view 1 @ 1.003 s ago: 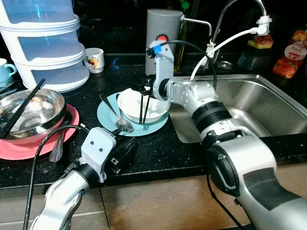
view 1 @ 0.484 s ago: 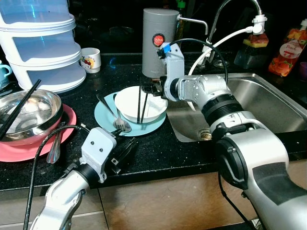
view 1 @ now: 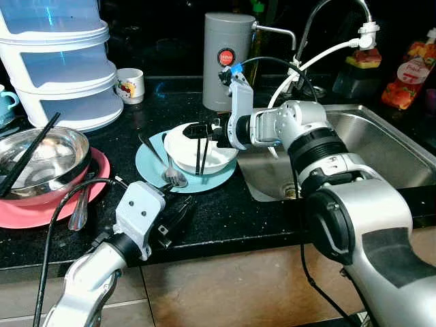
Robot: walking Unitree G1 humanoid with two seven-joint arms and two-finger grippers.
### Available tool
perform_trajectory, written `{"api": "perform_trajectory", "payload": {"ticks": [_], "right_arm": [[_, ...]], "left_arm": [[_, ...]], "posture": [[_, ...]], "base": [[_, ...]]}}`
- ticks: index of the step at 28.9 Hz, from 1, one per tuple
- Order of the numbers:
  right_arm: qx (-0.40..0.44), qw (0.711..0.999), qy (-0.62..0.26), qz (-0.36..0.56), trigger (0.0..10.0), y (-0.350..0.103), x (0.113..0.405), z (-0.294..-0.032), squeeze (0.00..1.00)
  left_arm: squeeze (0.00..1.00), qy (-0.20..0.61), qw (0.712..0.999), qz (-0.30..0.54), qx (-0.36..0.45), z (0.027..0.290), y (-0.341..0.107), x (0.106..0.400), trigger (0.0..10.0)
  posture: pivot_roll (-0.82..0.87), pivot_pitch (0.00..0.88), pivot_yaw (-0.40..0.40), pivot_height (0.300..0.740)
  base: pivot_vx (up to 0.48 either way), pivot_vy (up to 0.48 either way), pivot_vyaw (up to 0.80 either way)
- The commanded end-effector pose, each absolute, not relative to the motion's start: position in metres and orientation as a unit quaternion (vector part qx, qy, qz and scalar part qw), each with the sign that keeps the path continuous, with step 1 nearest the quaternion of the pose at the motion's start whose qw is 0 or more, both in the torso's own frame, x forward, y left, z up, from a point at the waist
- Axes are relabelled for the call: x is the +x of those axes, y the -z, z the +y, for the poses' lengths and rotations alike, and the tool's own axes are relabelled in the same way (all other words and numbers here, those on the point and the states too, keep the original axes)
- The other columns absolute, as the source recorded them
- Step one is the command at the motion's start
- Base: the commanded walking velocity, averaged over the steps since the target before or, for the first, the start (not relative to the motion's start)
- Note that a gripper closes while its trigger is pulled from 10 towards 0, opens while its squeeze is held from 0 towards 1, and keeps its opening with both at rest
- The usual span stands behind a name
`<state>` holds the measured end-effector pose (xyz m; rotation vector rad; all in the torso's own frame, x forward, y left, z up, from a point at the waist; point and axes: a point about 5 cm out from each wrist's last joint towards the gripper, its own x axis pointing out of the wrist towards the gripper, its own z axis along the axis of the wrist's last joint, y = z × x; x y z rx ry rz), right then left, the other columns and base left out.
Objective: Kitchen organization
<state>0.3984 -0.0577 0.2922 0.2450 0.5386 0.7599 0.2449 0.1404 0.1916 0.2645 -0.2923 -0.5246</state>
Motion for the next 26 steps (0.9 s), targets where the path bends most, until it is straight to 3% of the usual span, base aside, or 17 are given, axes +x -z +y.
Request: {"api": "perform_trajectory", "payload": {"ticks": [1, 11, 26], "right_arm": [[0.121, 0.883, -0.353, 0.286, 10.0, -0.277, 0.398, -0.061, 0.00], [0.133, 0.894, -0.324, 0.278, 10.0, -0.266, 0.401, -0.063, 0.00], [0.165, 0.884, -0.337, 0.279, 10.0, -0.269, 0.400, -0.061, 0.00]], "left_arm": [[0.00, 0.263, 0.947, -0.132, 0.128, 0.139, -0.188, 0.244, 10.0], [0.00, 0.263, 0.947, -0.134, 0.130, 0.139, -0.188, 0.243, 10.0], [0.00, 0.263, 0.946, -0.134, 0.130, 0.140, -0.189, 0.243, 10.0]], "posture": [[0.04, 0.030, -0.056, 0.740], [0.05, 0.023, -0.056, 0.740], [0.05, 0.027, -0.055, 0.740]], "base": [[0.000, 0.000, 0.00], [0.000, 0.000, 0.00], [0.000, 0.000, 0.00]]}}
